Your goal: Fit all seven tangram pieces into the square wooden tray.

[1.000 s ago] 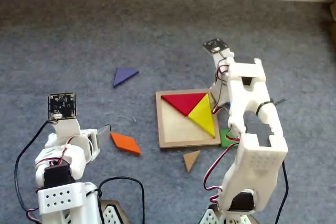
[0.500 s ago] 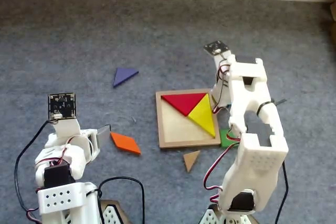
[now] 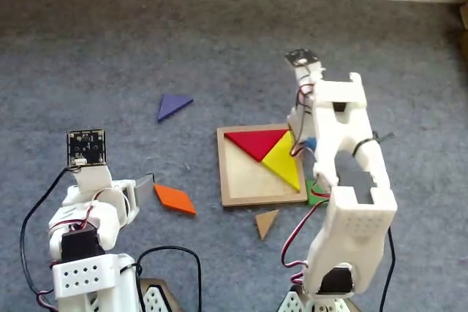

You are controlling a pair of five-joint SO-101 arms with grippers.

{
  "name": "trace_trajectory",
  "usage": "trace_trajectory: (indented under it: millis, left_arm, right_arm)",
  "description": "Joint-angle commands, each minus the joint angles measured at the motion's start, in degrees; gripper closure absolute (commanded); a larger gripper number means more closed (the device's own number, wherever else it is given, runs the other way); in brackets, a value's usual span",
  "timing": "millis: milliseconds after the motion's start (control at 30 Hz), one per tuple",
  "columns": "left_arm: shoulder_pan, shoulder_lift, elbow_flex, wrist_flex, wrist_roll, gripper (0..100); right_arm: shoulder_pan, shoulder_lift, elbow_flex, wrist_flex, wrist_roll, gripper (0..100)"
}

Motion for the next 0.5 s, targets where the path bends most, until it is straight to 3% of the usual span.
trace_trajectory:
  millis: [0,467]
  left_arm:
    - [-0.6,-0.5,-0.4,-0.7,-0.4,65]
    - [-0.6,-0.5,-0.4,-0.6,-0.4,65]
  right_arm:
    - [-1.3,-3.6,-2.5,-3.1,-3.2,79.1]
    - [3.1,4.3,-3.2,-4.2,-5.1,79.3]
